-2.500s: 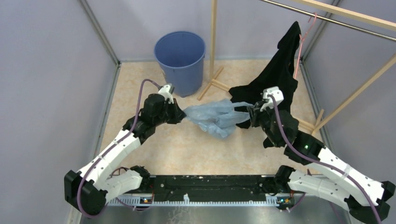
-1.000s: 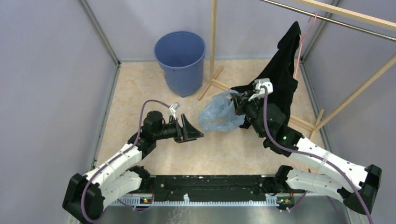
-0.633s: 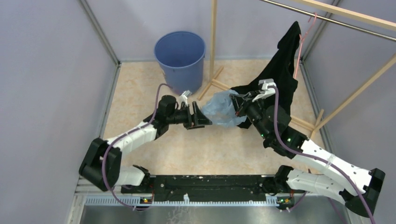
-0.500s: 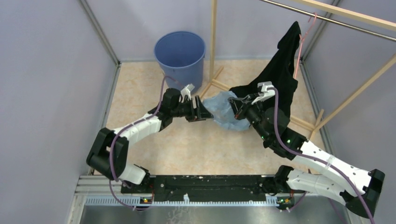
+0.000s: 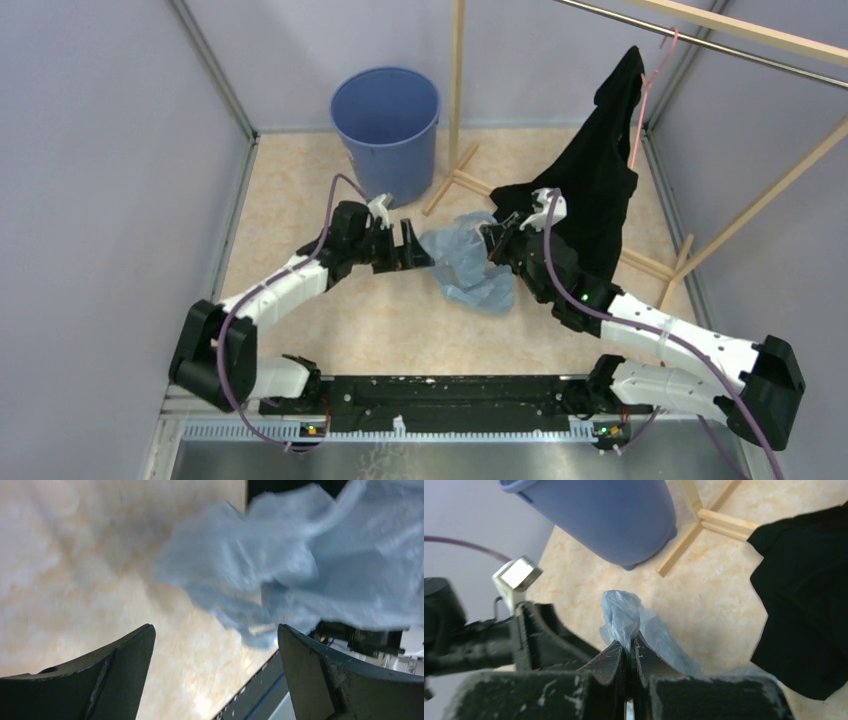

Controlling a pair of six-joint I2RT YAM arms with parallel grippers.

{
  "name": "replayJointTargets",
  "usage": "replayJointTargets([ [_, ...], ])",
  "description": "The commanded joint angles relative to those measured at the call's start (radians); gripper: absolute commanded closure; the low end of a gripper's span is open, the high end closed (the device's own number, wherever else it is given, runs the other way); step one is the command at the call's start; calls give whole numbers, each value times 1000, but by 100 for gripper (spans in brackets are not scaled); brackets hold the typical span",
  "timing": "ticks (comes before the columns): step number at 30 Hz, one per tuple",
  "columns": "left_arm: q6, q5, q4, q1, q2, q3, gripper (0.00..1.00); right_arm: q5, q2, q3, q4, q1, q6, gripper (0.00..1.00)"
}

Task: Put the trash bags into the trash bin

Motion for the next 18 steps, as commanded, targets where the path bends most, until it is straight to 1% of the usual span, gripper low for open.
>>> replayJointTargets([
  [1,80,-18,-207,-3,-195,-67,2,39,26,-35,109,-2,81,100],
  [3,87,-48,-284,-3,-314,-97,2,44,23,-68,159,-3,94,100],
  [5,68,-58,-329,-3,-424,-117,2,65,17,-81,168,-3,119,100],
  [8,-58,-8,-306,-3,-543,-168,4,84,21,-86,179,-2,132,100],
  [10,-205,84,-167,-5,-588,-261,7,85,28,-81,181,-2,131,100],
  [12,-393,197,98,-8,-597,-388,8,80,35,-70,168,-3,135,100],
  [14,-522,204,315,-36,-566,-470,6,66,34,-64,161,-3,136,100],
  [16,-526,156,329,-97,-484,-451,2,59,29,-65,155,-3,138,100],
  [18,-519,109,328,-174,-389,-404,2,64,20,-69,144,-2,140,100],
])
